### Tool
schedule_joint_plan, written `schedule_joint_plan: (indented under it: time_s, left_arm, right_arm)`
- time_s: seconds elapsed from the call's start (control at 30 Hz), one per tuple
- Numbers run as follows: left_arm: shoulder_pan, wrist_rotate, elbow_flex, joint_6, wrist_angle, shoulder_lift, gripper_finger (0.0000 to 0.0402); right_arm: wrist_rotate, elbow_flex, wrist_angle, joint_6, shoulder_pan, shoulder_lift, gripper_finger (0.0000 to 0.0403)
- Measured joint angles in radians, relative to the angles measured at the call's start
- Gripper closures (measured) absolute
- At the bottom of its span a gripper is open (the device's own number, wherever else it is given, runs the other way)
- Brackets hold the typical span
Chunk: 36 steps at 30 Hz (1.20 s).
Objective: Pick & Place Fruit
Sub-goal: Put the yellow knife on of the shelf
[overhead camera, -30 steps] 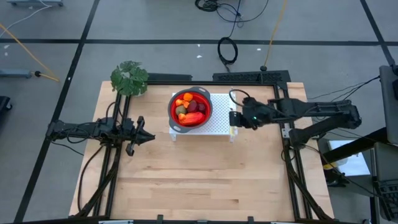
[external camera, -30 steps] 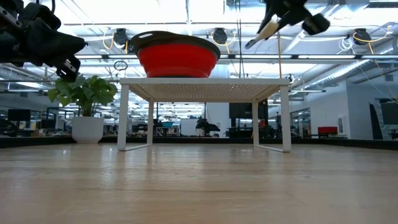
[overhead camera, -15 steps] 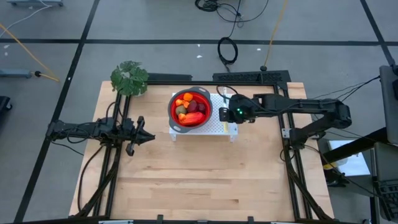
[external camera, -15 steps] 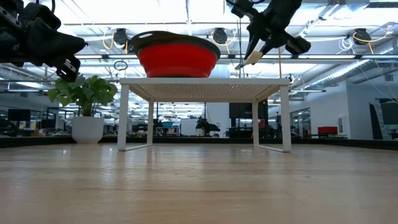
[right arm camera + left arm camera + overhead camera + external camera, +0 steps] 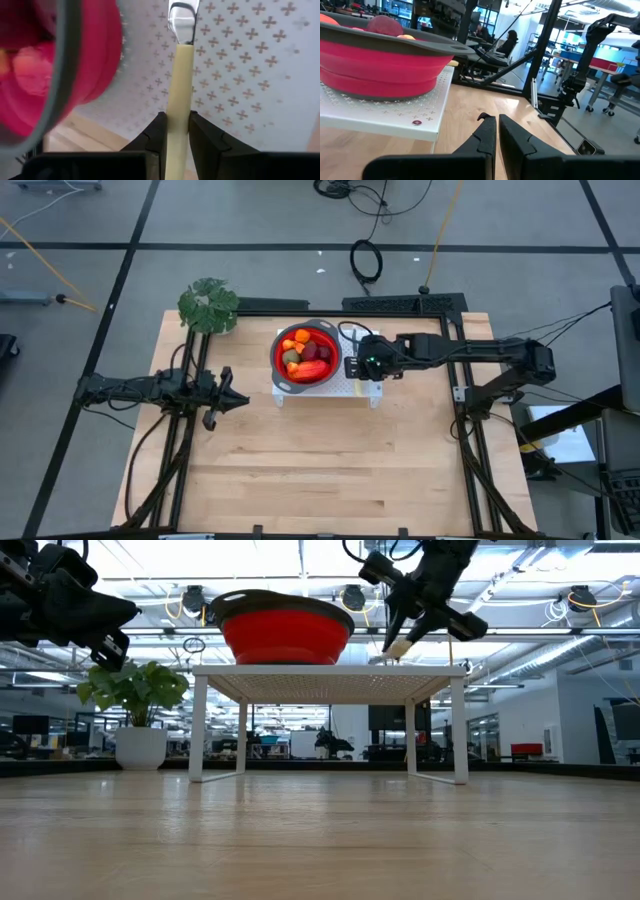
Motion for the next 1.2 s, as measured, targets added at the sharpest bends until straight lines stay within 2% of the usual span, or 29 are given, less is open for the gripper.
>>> schedule_joint_plan:
  time_s: [1.2]
  left_arm:
    - [0.000, 0.001, 0.000, 0.018, 0.000, 0.000, 0.0382]
  right_arm:
    - [0.002, -0.052, 0.012, 0.023, -0.015, 0.000, 0.0361]
